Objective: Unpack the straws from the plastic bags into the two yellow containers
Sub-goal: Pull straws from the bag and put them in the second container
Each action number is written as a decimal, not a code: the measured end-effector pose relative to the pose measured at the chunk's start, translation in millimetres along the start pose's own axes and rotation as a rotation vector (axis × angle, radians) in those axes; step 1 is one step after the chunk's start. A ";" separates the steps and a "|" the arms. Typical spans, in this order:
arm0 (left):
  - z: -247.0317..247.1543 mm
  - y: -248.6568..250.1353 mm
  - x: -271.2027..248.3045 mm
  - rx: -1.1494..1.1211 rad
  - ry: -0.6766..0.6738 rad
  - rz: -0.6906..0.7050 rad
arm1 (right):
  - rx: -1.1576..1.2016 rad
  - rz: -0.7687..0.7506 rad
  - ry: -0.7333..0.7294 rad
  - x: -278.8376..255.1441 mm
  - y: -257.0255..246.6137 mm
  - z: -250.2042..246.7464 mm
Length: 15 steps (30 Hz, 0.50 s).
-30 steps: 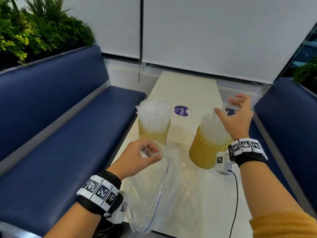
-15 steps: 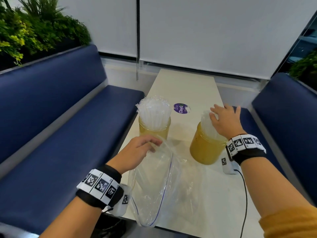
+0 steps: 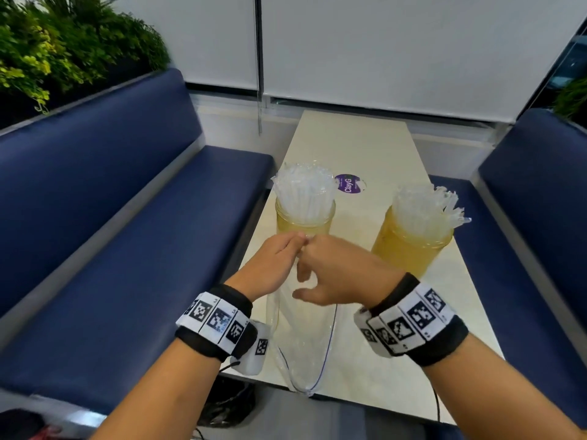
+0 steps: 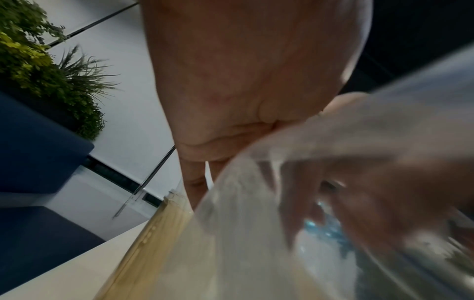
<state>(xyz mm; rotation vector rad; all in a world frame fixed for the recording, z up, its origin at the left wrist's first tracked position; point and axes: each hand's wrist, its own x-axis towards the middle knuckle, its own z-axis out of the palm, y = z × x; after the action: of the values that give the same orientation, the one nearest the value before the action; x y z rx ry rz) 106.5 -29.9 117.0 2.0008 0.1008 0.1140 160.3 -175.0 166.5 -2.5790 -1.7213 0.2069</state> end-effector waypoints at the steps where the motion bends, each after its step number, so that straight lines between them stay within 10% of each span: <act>1: -0.5 -0.9 -1.5 -0.008 -0.002 -0.016 | -0.027 0.028 -0.045 1.6 -5.1 6.6; 15: -10.2 -5.7 -8.1 0.000 -0.076 -0.064 | -0.115 0.288 0.039 23.5 -34.1 78.3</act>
<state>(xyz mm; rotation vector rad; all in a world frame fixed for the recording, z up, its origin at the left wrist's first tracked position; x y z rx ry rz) 97.1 -19.3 115.8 1.9973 0.1159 -0.0035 127.7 -143.8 90.3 -2.8862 -1.3817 0.0651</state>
